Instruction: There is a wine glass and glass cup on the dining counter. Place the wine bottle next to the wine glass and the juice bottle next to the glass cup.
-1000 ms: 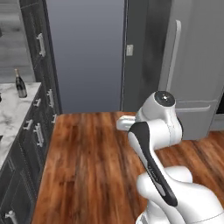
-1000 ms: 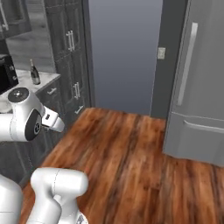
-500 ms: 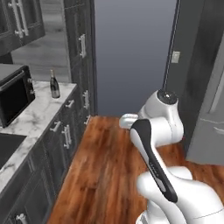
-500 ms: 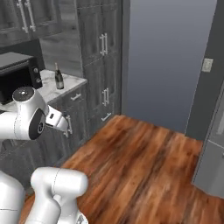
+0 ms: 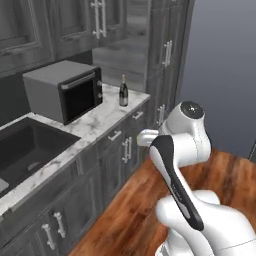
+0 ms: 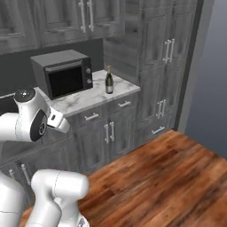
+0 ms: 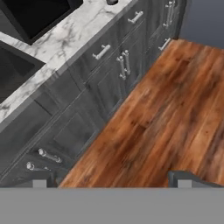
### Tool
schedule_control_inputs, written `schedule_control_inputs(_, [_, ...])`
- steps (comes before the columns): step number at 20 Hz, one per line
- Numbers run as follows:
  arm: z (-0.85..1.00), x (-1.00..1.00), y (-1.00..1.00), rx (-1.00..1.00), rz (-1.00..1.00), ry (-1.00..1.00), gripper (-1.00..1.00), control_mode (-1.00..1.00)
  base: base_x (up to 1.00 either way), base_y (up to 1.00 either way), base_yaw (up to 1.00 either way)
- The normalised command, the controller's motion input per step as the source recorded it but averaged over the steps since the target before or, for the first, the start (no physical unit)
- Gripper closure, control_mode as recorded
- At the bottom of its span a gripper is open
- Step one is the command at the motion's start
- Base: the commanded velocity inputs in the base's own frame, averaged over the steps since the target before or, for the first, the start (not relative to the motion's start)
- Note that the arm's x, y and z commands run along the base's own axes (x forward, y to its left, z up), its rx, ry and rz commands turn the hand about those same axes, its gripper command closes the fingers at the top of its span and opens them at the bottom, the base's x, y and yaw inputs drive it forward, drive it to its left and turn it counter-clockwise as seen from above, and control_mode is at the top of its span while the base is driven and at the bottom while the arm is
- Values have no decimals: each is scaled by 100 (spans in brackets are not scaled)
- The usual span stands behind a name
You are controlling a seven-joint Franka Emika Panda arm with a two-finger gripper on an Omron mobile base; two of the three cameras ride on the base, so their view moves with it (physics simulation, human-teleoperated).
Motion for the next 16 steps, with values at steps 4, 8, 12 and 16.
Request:
schedule_control_inputs(4, [0,0,0,0,0,0,-100,100,40,-26,43])
schedule_control_inputs(8, [0,0,0,0,0,0,-100,100,36,-44,25])
schedule_control_inputs(12, [0,0,0,0,0,0,-100,100,34,-43,27])
schedule_control_inputs(16, [0,0,0,0,0,0,-100,100,32,-41,30])
